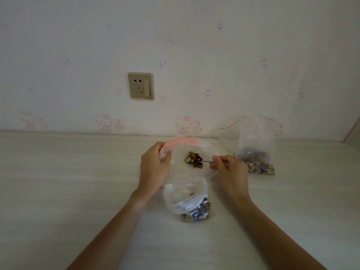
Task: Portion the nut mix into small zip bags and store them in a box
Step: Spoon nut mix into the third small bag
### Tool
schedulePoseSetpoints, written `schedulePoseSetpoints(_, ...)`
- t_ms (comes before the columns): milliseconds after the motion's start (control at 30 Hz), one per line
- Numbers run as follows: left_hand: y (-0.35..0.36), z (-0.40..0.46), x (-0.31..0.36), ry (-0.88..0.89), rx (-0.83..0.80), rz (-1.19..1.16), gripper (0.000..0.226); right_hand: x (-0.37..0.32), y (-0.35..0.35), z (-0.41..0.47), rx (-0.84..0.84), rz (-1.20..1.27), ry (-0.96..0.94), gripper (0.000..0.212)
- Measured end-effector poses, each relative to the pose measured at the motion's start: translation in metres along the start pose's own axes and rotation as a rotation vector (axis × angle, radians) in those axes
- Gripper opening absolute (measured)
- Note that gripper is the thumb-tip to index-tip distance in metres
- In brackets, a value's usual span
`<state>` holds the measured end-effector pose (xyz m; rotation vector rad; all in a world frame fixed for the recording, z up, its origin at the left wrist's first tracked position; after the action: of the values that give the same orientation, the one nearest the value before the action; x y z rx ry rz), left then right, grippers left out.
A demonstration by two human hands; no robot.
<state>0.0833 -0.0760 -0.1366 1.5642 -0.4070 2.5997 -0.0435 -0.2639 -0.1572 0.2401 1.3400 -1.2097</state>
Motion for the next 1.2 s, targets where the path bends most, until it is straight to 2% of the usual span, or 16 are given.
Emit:
schedulePoseSetpoints(233,-0.002,-0.002,-0.007,0.017,0.048,0.028,0.009,0.000,-0.004,-0.003,-0.041,0.021,-0.035,0.015)
schedulePoseSetpoints(400,-0.002,-0.003,-0.006,0.078,0.045,0.028,0.005,0.001,-0.003,-0.003,-0.041,0.107,0.022,0.015)
schedulePoseSetpoints(567,-0.002,-0.007,-0.001,0.048,0.011,-0.021,0.007,0.003,-0.005,-0.003,-0.048,0.166,0.079,0.009)
schedulePoseSetpoints(633,-0.004,-0.007,0.002,0.014,-0.016,-0.057,0.018,0.002,-0.008,-0.005,-0.054,0.182,0.087,0.008)
schedulePoseSetpoints(767,-0.008,-0.005,0.007,-0.087,-0.121,-0.067,0.060,-0.006,-0.022,-0.011,-0.073,0.206,0.059,0.007)
schedulePoseSetpoints(833,-0.014,-0.005,0.008,-0.107,-0.115,-0.065,0.071,-0.013,-0.032,-0.014,-0.085,0.205,0.024,0.006)
schedulePoseSetpoints(933,-0.027,-0.013,0.013,-0.060,-0.034,-0.068,0.063,-0.025,-0.052,-0.021,-0.097,0.221,-0.010,0.006)
schedulePoseSetpoints(1067,-0.043,-0.032,0.028,0.140,0.090,0.019,0.029,-0.041,-0.078,-0.039,-0.128,0.274,-0.057,0.008)
schedulePoseSetpoints(1133,-0.049,-0.045,0.035,0.142,0.068,0.049,0.017,-0.045,-0.088,-0.050,-0.144,0.287,-0.073,0.009)
schedulePoseSetpoints(1200,-0.052,-0.059,0.034,0.081,-0.016,0.141,0.021,-0.045,-0.095,-0.060,-0.158,0.277,-0.080,0.009)
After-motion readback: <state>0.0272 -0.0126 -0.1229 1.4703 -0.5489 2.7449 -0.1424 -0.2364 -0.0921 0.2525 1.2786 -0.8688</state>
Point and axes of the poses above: each hand's wrist, its own z-axis towards the middle knuckle, its own y-axis out of the palm, x = y × z, the point moved 2 cm from there along z, towards the middle knuckle, and after that the axes turned 13 degrees about -z, right-handed, at the moved point
